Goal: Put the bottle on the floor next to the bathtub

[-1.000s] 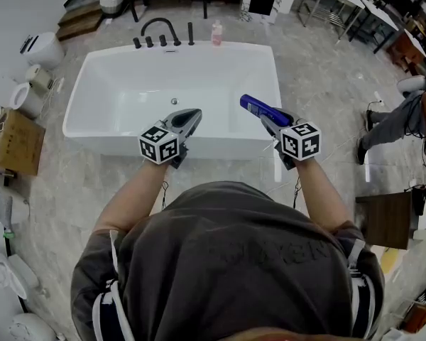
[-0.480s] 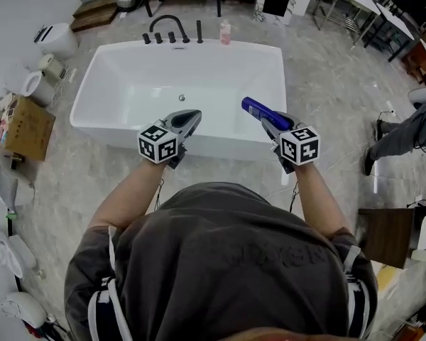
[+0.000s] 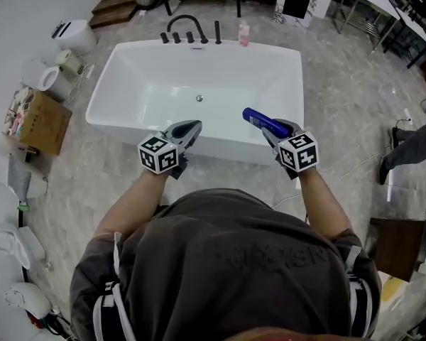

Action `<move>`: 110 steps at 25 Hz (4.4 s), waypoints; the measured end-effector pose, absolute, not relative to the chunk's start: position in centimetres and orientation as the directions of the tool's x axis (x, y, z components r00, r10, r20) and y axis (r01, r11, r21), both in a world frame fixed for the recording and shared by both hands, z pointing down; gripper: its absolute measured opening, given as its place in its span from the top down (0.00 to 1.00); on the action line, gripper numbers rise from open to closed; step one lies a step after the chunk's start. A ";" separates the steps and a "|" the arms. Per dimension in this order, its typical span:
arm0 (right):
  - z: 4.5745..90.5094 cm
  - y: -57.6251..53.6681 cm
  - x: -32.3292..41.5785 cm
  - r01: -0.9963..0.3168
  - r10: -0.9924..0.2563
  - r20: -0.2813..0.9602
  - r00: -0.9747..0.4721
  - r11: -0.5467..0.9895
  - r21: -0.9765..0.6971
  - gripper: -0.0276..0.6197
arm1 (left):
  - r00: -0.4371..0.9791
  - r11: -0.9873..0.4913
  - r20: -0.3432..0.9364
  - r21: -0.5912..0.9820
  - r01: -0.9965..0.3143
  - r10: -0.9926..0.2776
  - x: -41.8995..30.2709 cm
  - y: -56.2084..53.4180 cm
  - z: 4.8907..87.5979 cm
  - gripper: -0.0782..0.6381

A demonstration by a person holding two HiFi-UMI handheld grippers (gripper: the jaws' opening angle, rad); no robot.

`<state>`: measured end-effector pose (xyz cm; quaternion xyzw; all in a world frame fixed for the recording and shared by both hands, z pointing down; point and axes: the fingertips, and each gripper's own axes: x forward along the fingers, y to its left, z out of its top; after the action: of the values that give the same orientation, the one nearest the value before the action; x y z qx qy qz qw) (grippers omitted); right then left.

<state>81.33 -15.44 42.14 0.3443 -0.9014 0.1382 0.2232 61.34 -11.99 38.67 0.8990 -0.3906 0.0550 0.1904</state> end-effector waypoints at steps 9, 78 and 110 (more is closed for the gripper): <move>43.9 -17.3 58.6 -0.722 -0.624 0.482 -0.615 0.692 -0.026 0.74 | 0.750 -0.693 0.120 0.309 -0.651 -0.650 35.7 -15.8 42.3 0.88; 112.5 -10.3 -23.3 0.051 0.110 0.993 -0.030 0.993 -0.108 0.74 | 0.342 0.084 0.498 0.651 -0.754 -0.797 -35.6 6.5 98.1 0.88; 133.9 -6.2 -26.5 0.156 -0.012 0.999 0.041 0.988 0.005 0.70 | 0.374 0.095 0.518 0.671 -0.735 -0.770 -36.4 7.8 108.9 0.88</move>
<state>-26.50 -6.20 133.93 -0.0523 -0.6901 -0.0583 0.7194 -36.41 7.77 108.91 0.6726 -0.5592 -0.0179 0.4843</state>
